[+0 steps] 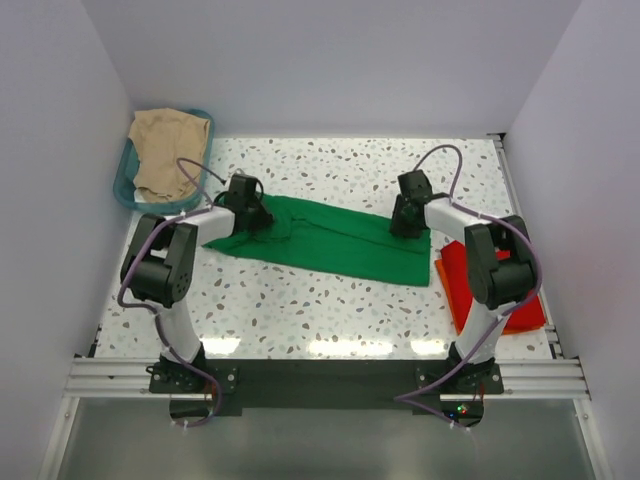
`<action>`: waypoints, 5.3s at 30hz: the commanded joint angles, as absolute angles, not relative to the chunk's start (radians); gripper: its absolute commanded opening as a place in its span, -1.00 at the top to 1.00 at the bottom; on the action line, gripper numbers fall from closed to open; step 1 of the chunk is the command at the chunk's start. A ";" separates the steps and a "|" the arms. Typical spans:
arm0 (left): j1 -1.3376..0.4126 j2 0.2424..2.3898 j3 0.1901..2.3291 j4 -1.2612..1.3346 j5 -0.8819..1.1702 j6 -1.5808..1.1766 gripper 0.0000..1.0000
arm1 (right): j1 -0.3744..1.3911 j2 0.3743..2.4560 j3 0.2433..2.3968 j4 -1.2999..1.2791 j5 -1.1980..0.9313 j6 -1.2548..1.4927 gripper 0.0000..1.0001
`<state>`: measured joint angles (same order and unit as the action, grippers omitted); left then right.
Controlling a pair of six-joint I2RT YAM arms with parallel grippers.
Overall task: Fold and stack the t-shirts
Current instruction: Fold the tshirt
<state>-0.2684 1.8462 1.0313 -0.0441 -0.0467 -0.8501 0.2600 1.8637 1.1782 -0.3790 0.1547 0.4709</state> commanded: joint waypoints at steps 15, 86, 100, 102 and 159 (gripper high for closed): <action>-0.250 2.417 1.839 -0.252 0.216 -0.554 -0.09 | 0.825 1.316 0.450 0.090 -0.017 1.170 0.21; -0.653 0.851 0.313 -0.428 -0.068 -1.051 0.07 | 0.862 1.336 0.522 -0.085 -0.158 0.870 0.09; -0.745 0.848 0.301 -0.515 -0.061 -1.126 0.22 | 0.861 1.319 0.434 0.023 -0.137 0.966 0.10; -0.759 0.845 0.299 -0.525 -0.061 -1.137 0.25 | 0.861 1.319 0.430 0.025 -0.137 0.969 0.10; -0.474 1.299 0.828 -0.153 -0.064 -0.907 1.00 | 0.626 1.635 1.156 -0.281 -0.080 0.680 1.00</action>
